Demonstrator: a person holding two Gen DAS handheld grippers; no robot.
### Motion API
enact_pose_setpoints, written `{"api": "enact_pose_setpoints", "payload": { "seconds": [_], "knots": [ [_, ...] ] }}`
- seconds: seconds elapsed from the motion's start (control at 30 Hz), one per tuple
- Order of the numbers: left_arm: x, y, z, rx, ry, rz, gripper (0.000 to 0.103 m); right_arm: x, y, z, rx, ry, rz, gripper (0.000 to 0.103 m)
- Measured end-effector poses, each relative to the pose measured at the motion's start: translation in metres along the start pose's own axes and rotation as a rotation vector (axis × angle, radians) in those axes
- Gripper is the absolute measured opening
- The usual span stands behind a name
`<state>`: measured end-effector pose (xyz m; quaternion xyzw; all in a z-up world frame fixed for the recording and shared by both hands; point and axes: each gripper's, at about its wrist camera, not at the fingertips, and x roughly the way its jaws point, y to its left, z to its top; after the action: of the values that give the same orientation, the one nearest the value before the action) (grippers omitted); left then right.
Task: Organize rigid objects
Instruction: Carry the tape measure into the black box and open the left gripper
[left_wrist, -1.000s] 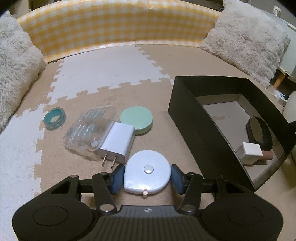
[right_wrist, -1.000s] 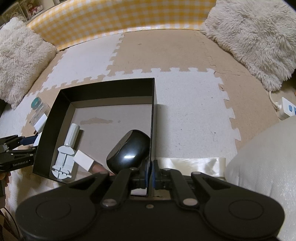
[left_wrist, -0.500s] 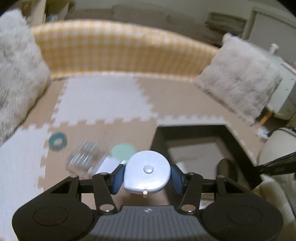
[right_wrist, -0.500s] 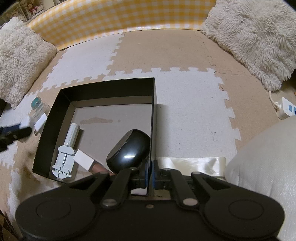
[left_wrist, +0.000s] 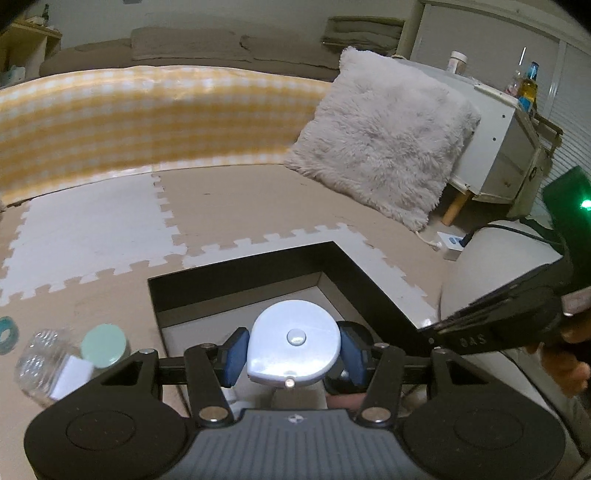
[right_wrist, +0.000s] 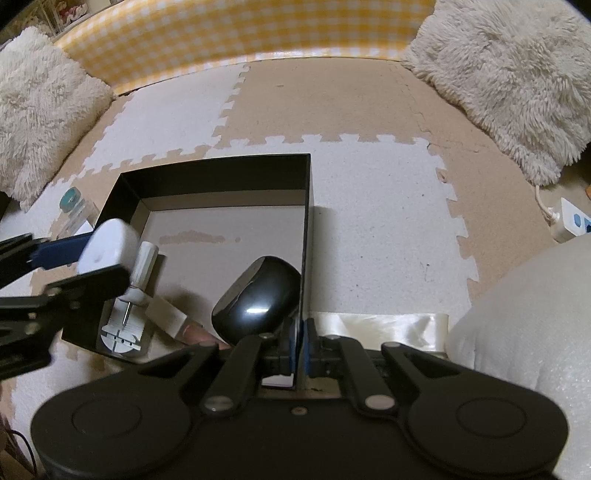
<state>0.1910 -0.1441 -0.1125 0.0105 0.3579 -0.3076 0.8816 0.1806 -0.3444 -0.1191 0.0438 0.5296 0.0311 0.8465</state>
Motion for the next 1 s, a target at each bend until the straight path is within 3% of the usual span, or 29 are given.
{"api": "enact_pose_setpoints", "payload": {
  "seconds": [0.2, 0.43, 0.53, 0.6, 1.0],
  "knots": [
    [0.031, 0.008, 0.0, -0.059, -0.003, 0.005, 0.054, 0.0, -0.001, 0.0, 0.007, 0.001, 0.004, 0.004],
    [0.043, 0.008, -0.004, -0.027, 0.028, 0.006, 0.055, 0.0, -0.002, -0.001, 0.009, 0.001, 0.007, 0.004],
    [0.044, 0.005, -0.003, -0.008, 0.045, -0.002, 0.063, 0.0, -0.002, -0.001, 0.006, 0.002, 0.005, 0.004],
    [0.043, 0.003, -0.002, -0.006, 0.057, 0.004, 0.078, 0.0, -0.002, -0.001, 0.006, 0.002, 0.006, 0.004],
    [0.03, -0.001, 0.001, -0.004, 0.083, 0.001, 0.082, 0.0, -0.002, 0.0, 0.013, 0.0, 0.012, 0.005]
  ]
}}
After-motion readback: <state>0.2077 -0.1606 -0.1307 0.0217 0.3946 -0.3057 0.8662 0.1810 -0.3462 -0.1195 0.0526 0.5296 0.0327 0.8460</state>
